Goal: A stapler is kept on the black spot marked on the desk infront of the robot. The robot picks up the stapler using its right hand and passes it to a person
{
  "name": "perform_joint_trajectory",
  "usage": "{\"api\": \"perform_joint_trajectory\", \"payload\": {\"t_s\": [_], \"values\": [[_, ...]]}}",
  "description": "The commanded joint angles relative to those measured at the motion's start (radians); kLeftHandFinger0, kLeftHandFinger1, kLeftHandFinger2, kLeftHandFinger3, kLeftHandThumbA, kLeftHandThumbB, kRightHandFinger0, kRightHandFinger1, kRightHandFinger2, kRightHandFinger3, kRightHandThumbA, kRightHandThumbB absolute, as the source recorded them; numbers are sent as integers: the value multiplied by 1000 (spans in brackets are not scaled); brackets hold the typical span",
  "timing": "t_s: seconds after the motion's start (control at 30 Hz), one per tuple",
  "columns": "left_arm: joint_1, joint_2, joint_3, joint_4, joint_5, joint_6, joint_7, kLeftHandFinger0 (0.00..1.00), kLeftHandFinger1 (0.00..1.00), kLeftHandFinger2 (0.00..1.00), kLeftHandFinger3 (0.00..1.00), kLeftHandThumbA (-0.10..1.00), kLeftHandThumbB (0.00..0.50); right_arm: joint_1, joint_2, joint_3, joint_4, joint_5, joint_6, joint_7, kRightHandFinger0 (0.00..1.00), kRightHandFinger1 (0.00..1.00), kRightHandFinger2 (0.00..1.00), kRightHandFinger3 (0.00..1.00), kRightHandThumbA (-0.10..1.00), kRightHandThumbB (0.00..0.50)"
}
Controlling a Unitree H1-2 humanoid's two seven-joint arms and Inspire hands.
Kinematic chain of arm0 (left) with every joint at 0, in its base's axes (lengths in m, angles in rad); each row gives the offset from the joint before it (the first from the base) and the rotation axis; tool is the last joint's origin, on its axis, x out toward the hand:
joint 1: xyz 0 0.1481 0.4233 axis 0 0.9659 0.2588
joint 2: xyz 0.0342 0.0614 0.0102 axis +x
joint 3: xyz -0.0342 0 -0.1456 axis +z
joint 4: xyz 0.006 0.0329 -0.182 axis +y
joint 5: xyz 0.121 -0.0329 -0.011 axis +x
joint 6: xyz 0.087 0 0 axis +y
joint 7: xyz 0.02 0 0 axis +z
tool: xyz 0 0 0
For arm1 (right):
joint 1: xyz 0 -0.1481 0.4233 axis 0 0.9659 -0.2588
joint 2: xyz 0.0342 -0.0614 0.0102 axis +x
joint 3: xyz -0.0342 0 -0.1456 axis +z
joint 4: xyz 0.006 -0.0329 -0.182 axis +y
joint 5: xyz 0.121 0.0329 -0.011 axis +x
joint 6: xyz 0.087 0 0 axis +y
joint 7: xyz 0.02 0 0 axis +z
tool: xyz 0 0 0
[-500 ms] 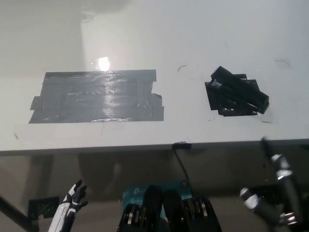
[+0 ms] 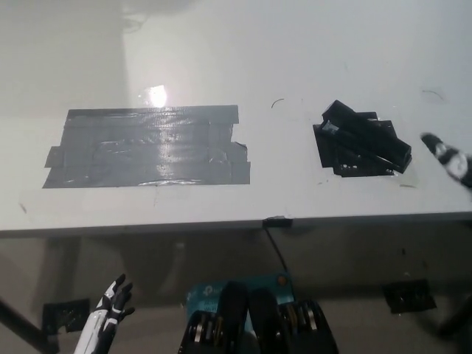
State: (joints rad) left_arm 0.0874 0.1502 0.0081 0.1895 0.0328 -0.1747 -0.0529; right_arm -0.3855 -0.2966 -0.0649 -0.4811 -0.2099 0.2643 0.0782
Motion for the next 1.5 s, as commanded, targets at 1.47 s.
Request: {"api": "perform_joint_trajectory", "payload": {"t_s": [1.47], "values": [[-11, 7, 1, -11, 4, -46, -5, 910, 1000, 1000, 1000, 915, 500, -600, 17, 251, 1205, -325, 206, 274, 1000, 1000, 1000, 1000, 1000, 328]]}}
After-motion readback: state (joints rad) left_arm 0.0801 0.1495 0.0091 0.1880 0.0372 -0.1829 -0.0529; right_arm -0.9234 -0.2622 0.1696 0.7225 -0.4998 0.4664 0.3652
